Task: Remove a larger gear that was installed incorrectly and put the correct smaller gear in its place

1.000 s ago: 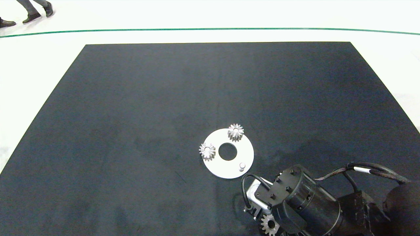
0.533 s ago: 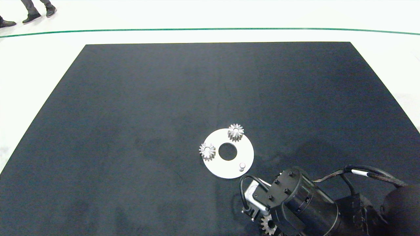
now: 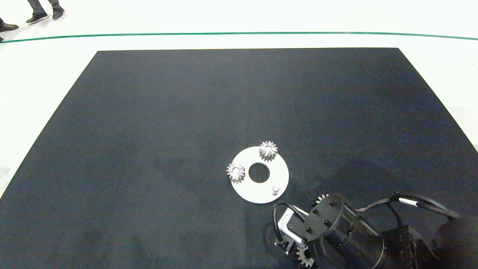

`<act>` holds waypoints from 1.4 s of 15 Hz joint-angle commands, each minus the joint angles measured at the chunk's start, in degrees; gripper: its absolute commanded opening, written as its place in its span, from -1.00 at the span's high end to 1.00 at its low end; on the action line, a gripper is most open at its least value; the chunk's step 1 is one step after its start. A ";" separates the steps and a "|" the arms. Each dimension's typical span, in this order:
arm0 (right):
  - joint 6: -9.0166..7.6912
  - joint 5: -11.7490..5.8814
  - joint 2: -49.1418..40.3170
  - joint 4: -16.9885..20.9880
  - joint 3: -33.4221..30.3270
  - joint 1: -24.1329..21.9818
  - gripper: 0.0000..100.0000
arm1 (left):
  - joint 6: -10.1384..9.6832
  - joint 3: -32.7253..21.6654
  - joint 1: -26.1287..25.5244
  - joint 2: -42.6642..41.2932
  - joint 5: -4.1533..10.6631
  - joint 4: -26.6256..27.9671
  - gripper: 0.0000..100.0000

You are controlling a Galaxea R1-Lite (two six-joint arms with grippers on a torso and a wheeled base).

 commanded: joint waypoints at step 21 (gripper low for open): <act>-2.29 -1.80 12.41 26.45 -42.26 -4.77 0.44 | 1.00 0.44 0.10 -0.84 0.01 -0.21 -1.00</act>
